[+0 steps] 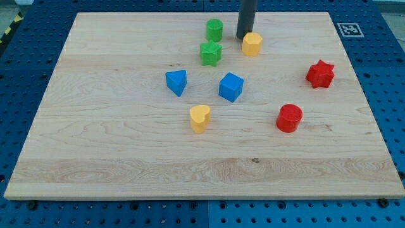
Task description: Move the yellow hexagon diagonal to the blue cube
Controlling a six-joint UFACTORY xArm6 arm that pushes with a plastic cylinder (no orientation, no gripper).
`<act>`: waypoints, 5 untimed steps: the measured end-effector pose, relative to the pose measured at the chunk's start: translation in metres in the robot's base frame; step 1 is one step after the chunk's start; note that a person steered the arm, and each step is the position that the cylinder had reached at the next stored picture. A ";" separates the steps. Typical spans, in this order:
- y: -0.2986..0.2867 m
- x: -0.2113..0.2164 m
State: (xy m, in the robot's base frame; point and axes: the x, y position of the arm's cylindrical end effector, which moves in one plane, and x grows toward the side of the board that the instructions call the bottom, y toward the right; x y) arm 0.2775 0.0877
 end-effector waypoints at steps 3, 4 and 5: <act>0.037 -0.005; 0.048 0.001; 0.048 0.018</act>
State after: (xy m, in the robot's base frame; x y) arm 0.2960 0.1361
